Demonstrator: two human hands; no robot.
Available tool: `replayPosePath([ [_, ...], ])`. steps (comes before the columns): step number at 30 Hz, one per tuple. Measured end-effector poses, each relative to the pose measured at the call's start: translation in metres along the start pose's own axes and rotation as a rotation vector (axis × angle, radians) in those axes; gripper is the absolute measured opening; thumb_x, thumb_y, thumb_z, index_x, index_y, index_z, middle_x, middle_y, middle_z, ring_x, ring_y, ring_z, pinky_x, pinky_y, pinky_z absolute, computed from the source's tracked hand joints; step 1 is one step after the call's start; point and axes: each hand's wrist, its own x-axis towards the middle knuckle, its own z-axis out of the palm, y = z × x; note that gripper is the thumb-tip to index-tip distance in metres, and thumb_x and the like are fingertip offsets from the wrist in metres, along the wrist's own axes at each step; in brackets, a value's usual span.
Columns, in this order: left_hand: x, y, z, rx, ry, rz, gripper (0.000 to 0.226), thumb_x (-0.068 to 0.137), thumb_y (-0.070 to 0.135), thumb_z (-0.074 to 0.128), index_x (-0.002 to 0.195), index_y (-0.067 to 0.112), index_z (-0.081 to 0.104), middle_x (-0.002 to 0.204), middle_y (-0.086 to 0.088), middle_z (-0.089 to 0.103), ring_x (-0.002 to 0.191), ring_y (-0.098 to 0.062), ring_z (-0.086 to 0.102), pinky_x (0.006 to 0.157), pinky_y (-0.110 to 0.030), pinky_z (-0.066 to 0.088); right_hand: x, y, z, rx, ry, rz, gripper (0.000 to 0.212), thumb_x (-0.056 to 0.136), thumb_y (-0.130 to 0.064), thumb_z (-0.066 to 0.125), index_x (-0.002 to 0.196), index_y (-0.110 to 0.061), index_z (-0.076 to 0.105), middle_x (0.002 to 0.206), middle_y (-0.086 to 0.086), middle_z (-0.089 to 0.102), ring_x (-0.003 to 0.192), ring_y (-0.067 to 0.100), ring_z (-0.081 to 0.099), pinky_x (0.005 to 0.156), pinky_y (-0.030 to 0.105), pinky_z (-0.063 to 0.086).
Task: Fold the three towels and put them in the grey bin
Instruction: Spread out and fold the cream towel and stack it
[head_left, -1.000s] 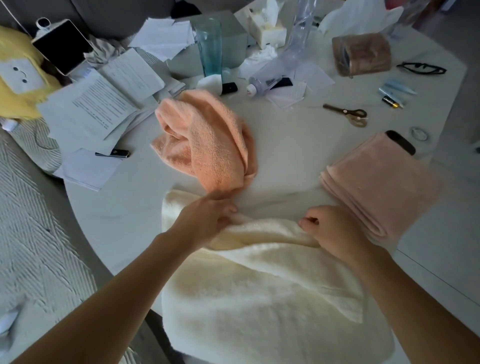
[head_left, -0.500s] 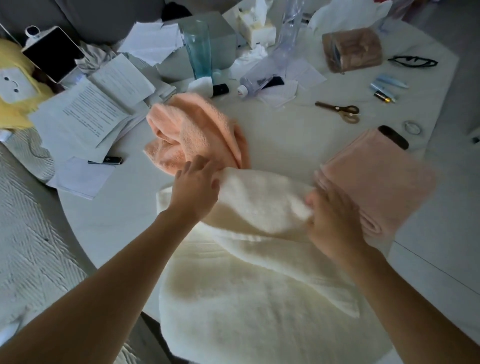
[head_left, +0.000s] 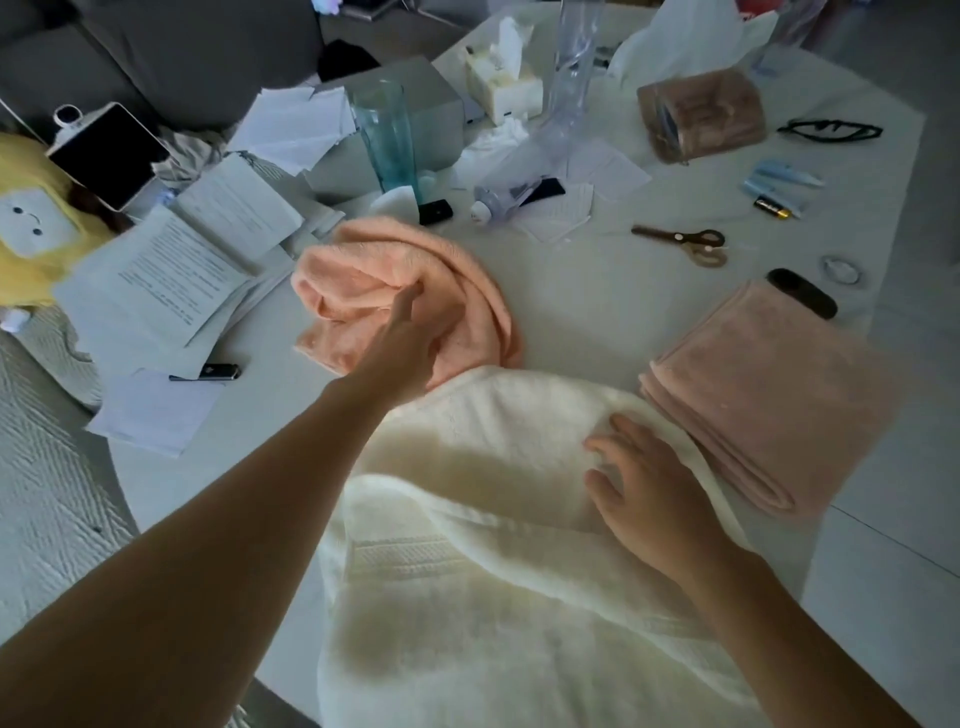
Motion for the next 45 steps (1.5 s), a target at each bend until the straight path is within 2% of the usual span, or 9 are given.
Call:
replayPosePath([
  [3, 0.042, 0.014, -0.005, -0.151, 0.122, -0.123, 0.067, 0.096, 0.059, 0.046, 0.154, 0.043, 0.017, 0.145, -0.012, 0.051, 0.117, -0.035, 0.060, 0.096, -0.047, 0.051, -0.005, -0.003, 0.004, 0.024, -0.043, 0.024, 0.043, 0.096, -0.045, 0.050, 0.137, -0.033, 0.053, 0.163, -0.006, 0.026, 0.149, 0.015, 0.022, 0.114, 0.036, 0.028],
  [7, 0.054, 0.030, -0.015, -0.071, 0.108, -0.060, 0.054, 0.101, 0.009, 0.047, 0.153, 0.017, 0.038, 0.164, -0.010, 0.026, 0.147, -0.030, 0.031, 0.115, -0.036, 0.033, -0.019, -0.010, -0.003, 0.070, -0.018, 0.006, 0.041, 0.088, -0.050, 0.059, 0.124, -0.031, 0.061, 0.143, -0.008, 0.049, 0.130, 0.014, 0.048, 0.103, 0.034, 0.039],
  [10, 0.002, 0.024, -0.010, -0.183, 0.134, 0.001, 0.041, 0.096, 0.009, 0.053, 0.134, 0.021, 0.062, 0.146, -0.007, 0.052, 0.128, -0.027, 0.054, 0.109, -0.042, 0.043, -0.026, -0.014, -0.016, 0.063, -0.111, -0.006, 0.035, 0.078, -0.056, 0.063, 0.106, -0.035, 0.064, 0.099, -0.017, 0.059, 0.092, 0.008, 0.060, 0.082, 0.030, 0.048],
  [14, -0.082, 0.014, 0.002, -0.234, 0.018, 0.074, 0.021, 0.096, 0.029, 0.059, 0.112, 0.028, 0.072, 0.101, 0.009, 0.066, 0.080, -0.005, 0.062, 0.079, -0.030, 0.051, -0.026, -0.015, -0.025, -0.020, -0.327, -0.046, 0.061, 0.063, -0.076, 0.057, 0.110, -0.038, 0.062, 0.086, -0.021, 0.058, 0.082, -0.001, 0.056, 0.080, 0.024, 0.046],
  [17, -0.126, 0.006, 0.001, -0.253, -0.272, 0.122, 0.046, 0.084, 0.069, 0.054, 0.115, 0.039, 0.067, 0.102, 0.021, 0.064, 0.091, 0.005, 0.060, 0.085, -0.021, 0.045, -0.023, -0.014, -0.034, -0.067, -0.471, -0.045, 0.077, 0.050, -0.079, 0.059, 0.120, -0.047, 0.050, 0.088, -0.027, 0.053, 0.089, 0.001, 0.053, 0.083, 0.024, 0.039],
  [21, -0.147, -0.014, 0.000, -0.038, -0.342, 0.196, 0.034, 0.088, 0.053, 0.065, 0.113, 0.032, 0.068, 0.106, 0.017, 0.064, 0.099, -0.003, 0.061, 0.091, -0.030, 0.047, -0.018, -0.019, -0.053, -0.138, -0.637, 0.024, 0.031, 0.067, -0.048, 0.073, 0.089, -0.033, 0.056, 0.085, -0.014, 0.063, 0.082, 0.009, 0.061, 0.071, 0.027, 0.046],
  [28, -0.144, -0.052, -0.020, -0.334, -0.006, -0.177, 0.019, 0.096, 0.040, 0.060, 0.079, 0.034, 0.066, 0.061, 0.011, 0.059, 0.058, -0.002, 0.054, 0.055, -0.019, 0.044, 0.040, -0.041, -0.063, 0.047, 0.100, -0.191, 0.013, 0.081, -0.025, 0.070, 0.093, -0.023, 0.065, 0.090, -0.001, 0.064, 0.085, 0.019, 0.058, 0.073, 0.037, 0.047],
  [35, -0.139, -0.045, 0.018, 0.069, 0.160, -0.246, 0.019, 0.097, 0.028, 0.060, 0.101, 0.010, 0.067, 0.122, -0.007, 0.056, 0.111, -0.035, 0.049, 0.089, -0.044, 0.039, 0.058, -0.018, -0.017, -0.301, -0.013, -0.050, 0.020, 0.089, -0.031, 0.061, 0.099, -0.014, 0.056, 0.109, 0.012, 0.063, 0.105, 0.033, 0.058, 0.080, 0.037, 0.040],
  [45, -0.106, -0.034, -0.002, 0.061, 0.278, -0.240, 0.015, 0.099, 0.022, 0.055, 0.103, 0.011, 0.064, 0.102, -0.010, 0.063, 0.095, -0.036, 0.059, 0.085, -0.044, 0.038, 0.032, -0.012, -0.033, -0.159, 0.160, 0.032, 0.029, 0.080, -0.021, 0.070, 0.105, -0.008, 0.065, 0.111, 0.019, 0.061, 0.106, 0.039, 0.054, 0.088, 0.044, 0.045],
])
